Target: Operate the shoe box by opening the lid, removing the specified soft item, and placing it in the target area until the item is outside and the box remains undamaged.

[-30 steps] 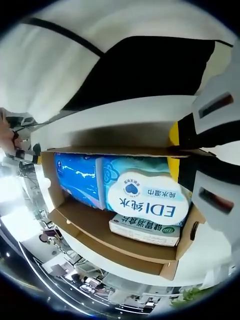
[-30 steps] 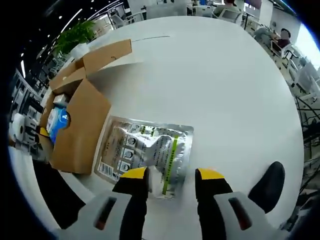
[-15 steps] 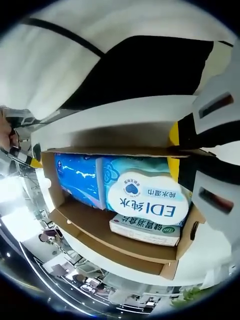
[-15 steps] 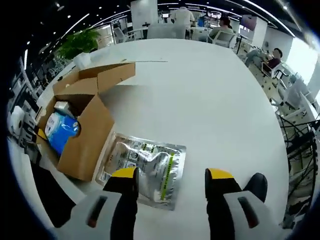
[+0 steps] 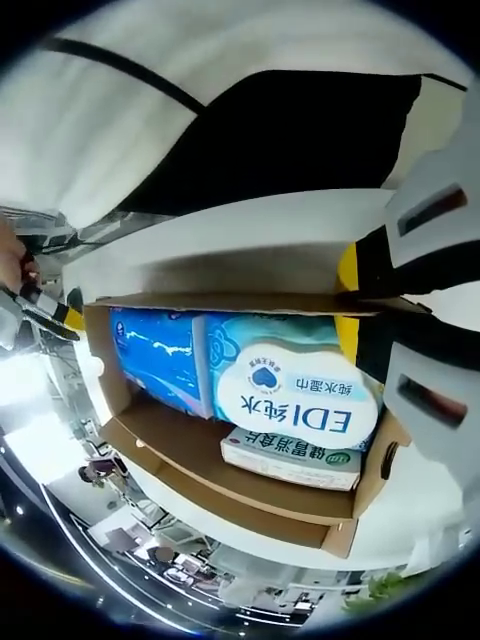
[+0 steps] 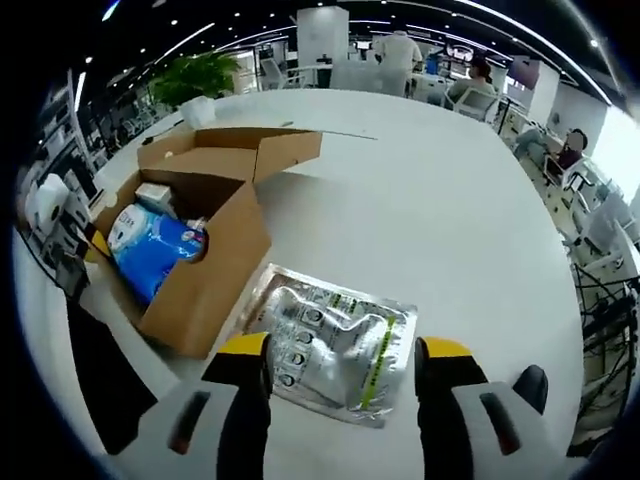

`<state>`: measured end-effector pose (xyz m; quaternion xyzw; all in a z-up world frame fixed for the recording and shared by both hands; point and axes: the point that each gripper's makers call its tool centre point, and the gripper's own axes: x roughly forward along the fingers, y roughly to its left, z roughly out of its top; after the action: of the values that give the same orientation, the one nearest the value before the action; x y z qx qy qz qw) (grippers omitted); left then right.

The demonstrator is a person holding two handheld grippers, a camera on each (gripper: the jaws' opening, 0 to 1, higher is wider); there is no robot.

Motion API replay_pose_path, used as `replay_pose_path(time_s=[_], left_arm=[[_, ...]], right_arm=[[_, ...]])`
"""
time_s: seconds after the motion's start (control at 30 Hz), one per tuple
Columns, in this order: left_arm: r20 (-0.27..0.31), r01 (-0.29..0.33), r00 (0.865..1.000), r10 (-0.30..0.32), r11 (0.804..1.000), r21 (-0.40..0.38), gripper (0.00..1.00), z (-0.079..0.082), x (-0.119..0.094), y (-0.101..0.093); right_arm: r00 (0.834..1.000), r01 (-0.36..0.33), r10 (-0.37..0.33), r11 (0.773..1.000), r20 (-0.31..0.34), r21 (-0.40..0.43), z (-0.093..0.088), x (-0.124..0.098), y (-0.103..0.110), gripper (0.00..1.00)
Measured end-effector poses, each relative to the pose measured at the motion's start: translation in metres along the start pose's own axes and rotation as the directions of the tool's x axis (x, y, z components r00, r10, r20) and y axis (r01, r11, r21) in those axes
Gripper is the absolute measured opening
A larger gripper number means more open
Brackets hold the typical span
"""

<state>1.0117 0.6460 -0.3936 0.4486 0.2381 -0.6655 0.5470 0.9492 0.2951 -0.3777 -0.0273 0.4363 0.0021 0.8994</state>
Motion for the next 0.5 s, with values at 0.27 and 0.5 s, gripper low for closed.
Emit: replay_pose_path(time_s=[0.27, 0.5], left_arm=[[0.003, -0.008, 1.000, 0.008, 1.000, 0.001, 0.04, -0.0004, -0.0002, 0.0004], [0.003, -0.009, 1.000, 0.009, 1.000, -0.001, 0.04, 0.0008, -0.0009, 0.0004]], right_arm=[[1.000, -0.008, 0.008, 1.000, 0.018, 0.002, 0.0049, -0.0008, 0.0042, 0.58], [1.000, -0.005, 0.005, 1.000, 0.016, 0.006, 0.0029, 0.0045, 0.0079, 0.56]])
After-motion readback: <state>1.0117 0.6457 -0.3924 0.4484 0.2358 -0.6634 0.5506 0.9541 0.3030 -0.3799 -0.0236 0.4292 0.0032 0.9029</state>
